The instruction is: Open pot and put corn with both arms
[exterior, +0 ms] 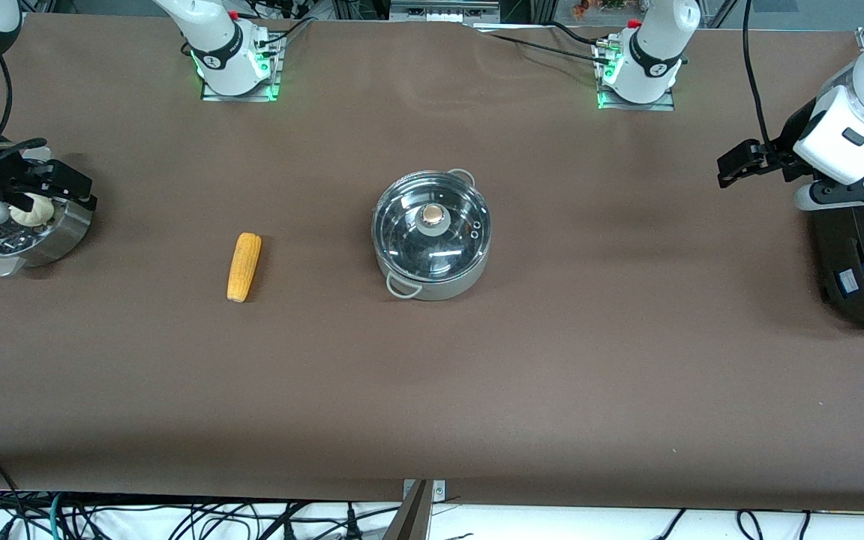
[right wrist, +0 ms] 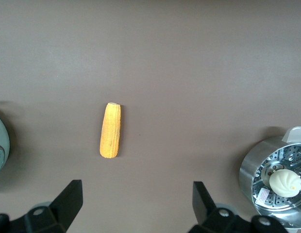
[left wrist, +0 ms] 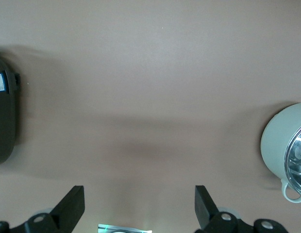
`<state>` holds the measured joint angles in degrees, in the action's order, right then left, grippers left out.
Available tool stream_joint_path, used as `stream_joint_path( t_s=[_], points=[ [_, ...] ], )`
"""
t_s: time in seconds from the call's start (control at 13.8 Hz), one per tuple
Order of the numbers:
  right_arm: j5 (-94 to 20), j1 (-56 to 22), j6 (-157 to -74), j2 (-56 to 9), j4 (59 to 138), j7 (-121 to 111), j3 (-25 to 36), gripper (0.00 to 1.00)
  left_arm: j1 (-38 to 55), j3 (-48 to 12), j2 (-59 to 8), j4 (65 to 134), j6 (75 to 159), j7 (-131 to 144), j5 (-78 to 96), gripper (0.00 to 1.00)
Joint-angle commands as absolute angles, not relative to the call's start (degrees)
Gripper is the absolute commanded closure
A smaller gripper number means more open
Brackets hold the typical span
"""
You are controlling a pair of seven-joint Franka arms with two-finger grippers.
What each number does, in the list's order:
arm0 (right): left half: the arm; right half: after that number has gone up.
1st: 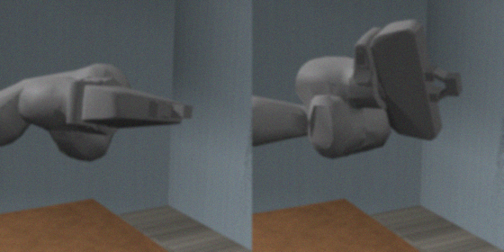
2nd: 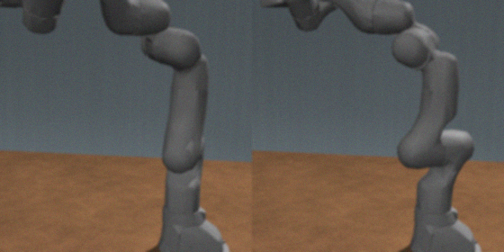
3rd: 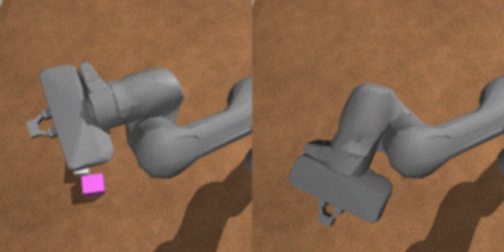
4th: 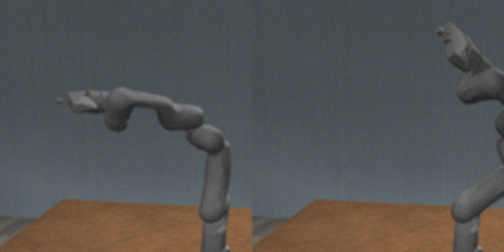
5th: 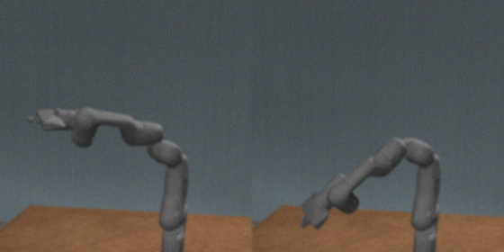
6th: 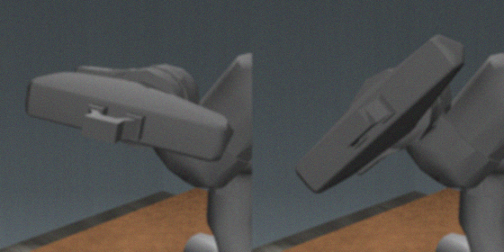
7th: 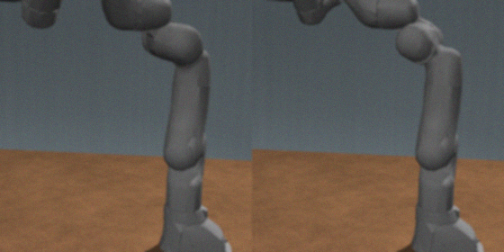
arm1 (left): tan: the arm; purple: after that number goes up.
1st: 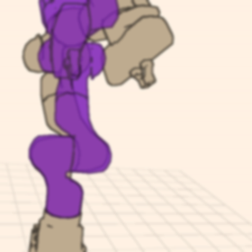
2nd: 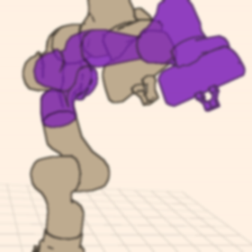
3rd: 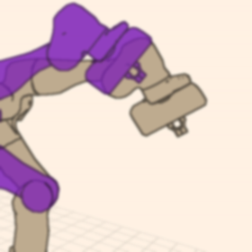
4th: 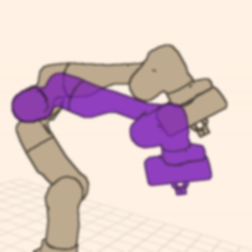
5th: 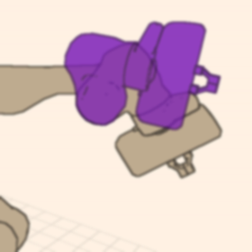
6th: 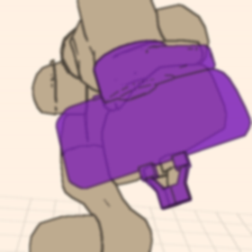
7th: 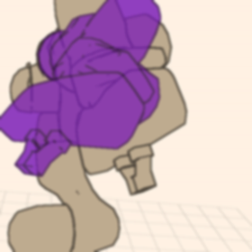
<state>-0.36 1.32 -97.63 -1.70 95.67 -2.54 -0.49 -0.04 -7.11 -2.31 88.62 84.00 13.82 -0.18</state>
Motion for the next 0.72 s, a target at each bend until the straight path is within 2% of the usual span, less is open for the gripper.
stream_joint_path(
  t_s=[0.0, 0.65],
  points=[
    [0.44, 1.49, -98.09, -0.97, 96.24, -1.93, -0.88, 0.0, -0.61, -7.65, -0.79, 90.18, 83.76, 12.39, -1.85, 0.0],
    [0.18, 1.49, -97.56, -0.97, 95.89, -2.2, -0.88, 0.0, -0.97, -7.65, -0.88, 90.26, 83.67, 12.57, -1.32, 0.0]
  ],
)
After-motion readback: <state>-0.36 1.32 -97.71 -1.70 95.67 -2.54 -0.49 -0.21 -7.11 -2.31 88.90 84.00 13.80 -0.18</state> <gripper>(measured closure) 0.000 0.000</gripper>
